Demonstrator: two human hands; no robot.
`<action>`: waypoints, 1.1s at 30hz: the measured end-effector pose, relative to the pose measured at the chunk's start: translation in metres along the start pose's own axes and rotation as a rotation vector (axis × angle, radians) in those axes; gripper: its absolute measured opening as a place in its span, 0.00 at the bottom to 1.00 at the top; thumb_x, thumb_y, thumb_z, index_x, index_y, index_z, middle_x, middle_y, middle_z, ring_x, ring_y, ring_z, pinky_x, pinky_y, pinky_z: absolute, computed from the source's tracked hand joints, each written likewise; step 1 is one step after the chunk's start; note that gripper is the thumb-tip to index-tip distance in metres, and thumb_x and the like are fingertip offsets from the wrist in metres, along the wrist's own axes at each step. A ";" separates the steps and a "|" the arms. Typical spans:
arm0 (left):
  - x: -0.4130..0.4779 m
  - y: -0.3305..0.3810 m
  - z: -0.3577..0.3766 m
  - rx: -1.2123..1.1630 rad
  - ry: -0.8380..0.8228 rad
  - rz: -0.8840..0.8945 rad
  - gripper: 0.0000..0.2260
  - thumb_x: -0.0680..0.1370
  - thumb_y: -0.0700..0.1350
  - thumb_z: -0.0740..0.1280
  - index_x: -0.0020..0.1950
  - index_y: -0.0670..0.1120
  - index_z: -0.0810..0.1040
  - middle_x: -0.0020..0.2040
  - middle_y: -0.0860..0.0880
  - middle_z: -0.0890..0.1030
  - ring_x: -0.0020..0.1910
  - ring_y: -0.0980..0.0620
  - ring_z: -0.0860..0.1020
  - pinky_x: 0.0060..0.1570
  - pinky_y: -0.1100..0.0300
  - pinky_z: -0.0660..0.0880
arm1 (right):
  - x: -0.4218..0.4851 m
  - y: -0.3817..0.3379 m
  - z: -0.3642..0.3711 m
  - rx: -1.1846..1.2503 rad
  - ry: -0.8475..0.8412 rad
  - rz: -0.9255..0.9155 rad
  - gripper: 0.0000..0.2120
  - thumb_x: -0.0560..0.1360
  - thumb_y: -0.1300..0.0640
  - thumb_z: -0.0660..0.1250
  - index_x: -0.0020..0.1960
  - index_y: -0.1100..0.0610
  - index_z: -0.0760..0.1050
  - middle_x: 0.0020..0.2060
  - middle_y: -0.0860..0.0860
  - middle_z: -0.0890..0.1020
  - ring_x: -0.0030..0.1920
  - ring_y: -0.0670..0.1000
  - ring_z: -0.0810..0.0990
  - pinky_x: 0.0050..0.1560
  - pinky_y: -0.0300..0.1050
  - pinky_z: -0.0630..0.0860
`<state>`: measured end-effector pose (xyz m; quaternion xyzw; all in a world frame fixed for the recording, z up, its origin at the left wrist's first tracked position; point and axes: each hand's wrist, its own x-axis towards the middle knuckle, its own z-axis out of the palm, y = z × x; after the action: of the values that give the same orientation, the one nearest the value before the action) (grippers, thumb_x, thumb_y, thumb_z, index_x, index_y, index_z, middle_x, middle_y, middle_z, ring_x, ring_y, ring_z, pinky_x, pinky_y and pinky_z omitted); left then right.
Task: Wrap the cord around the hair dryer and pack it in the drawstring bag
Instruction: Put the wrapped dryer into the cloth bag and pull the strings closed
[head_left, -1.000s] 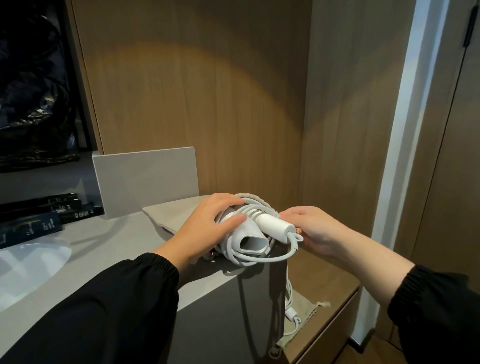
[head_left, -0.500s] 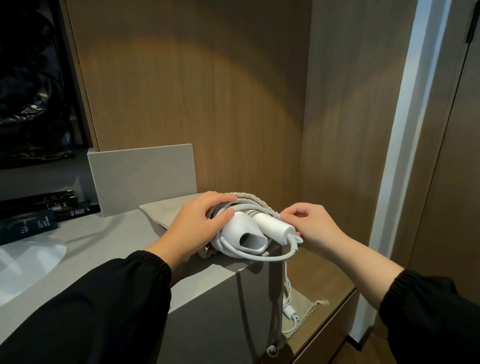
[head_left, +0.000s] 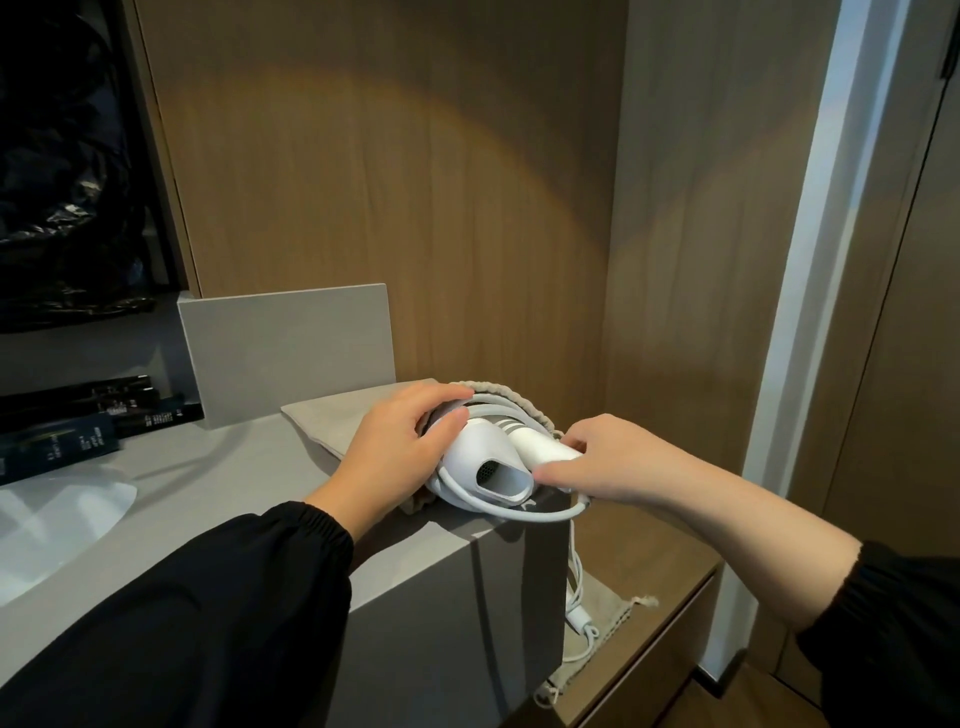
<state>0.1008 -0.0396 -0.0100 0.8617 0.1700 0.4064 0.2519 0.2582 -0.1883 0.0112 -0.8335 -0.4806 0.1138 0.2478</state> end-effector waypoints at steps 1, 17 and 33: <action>0.000 0.000 0.001 0.000 -0.010 0.006 0.11 0.80 0.45 0.63 0.59 0.53 0.79 0.56 0.59 0.79 0.58 0.61 0.74 0.61 0.57 0.71 | 0.001 -0.001 0.001 -0.025 -0.005 0.005 0.15 0.70 0.44 0.69 0.43 0.56 0.78 0.35 0.50 0.80 0.36 0.48 0.77 0.36 0.41 0.72; -0.013 -0.005 -0.033 -0.009 -0.185 -0.052 0.22 0.75 0.41 0.62 0.67 0.60 0.70 0.63 0.60 0.75 0.62 0.63 0.72 0.65 0.59 0.70 | 0.001 -0.002 0.014 0.310 0.176 0.092 0.12 0.70 0.53 0.69 0.32 0.60 0.78 0.25 0.51 0.77 0.25 0.47 0.76 0.26 0.35 0.70; -0.021 -0.013 -0.040 0.259 0.061 -0.011 0.18 0.80 0.40 0.56 0.68 0.47 0.75 0.64 0.51 0.78 0.64 0.51 0.74 0.66 0.59 0.68 | 0.013 -0.031 0.027 0.279 0.289 0.087 0.16 0.67 0.47 0.69 0.30 0.58 0.71 0.25 0.53 0.76 0.28 0.52 0.74 0.30 0.41 0.67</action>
<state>0.0554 -0.0272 -0.0088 0.8733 0.2333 0.4056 0.1357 0.2304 -0.1558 0.0052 -0.8188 -0.3830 0.0691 0.4220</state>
